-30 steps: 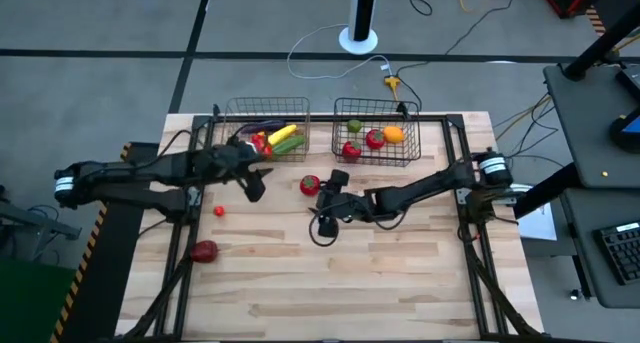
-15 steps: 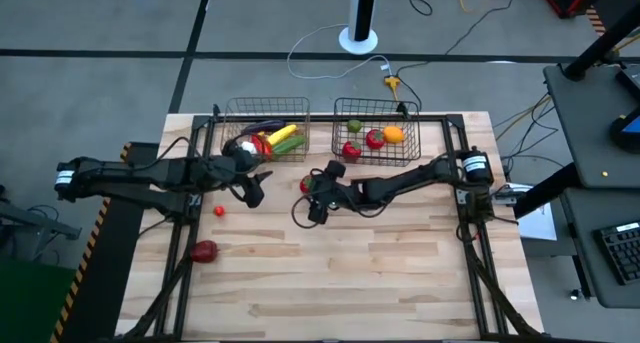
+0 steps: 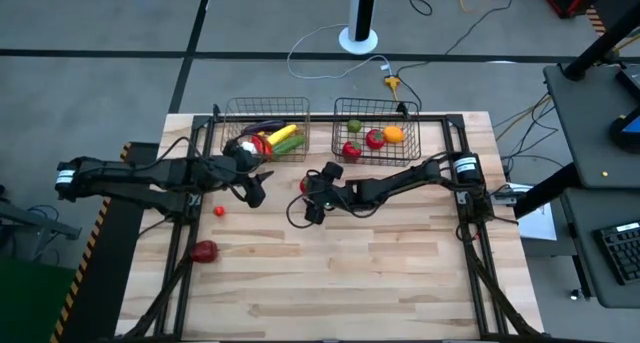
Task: Sort produce into baskets
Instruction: Put the large red tomato into the right wire basket
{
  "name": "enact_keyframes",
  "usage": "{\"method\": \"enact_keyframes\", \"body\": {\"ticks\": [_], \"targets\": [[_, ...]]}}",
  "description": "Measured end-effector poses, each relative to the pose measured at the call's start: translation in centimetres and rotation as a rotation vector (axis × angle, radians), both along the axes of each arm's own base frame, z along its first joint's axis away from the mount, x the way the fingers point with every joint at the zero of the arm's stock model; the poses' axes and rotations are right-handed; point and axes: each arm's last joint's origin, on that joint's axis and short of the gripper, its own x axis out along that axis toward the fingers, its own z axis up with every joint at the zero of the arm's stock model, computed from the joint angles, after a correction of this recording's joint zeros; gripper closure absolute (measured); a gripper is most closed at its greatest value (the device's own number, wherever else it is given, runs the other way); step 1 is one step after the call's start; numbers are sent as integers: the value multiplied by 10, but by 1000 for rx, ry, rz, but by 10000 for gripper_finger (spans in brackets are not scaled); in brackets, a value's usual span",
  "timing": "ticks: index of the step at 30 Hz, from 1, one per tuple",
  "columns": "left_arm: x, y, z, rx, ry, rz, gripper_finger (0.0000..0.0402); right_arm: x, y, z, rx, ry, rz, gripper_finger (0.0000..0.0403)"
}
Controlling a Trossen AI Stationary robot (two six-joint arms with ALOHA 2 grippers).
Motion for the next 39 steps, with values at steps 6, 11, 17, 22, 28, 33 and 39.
{"method": "enact_keyframes", "body": {"ticks": [6,11,17,22,28,33,39], "targets": [[0,0,0,1,2,0,233,0,-5,1,20,-17,-24,48],[1,0,-1,1,4,-1,233,0,-9,-3,47,-14,-20,48],[5,0,-1,5,-7,-4,233,2,-12,-10,46,-2,-26,49],[7,0,-1,7,-13,-5,233,3,-12,-24,59,26,-21,49],[10,0,-4,7,4,-5,233,4,-12,-24,64,21,-19,60],[14,0,-8,0,24,-1,233,4,-12,-23,65,16,-15,84],[18,0,-13,-10,46,4,233,4,-9,-14,69,-5,-1,92]]}}
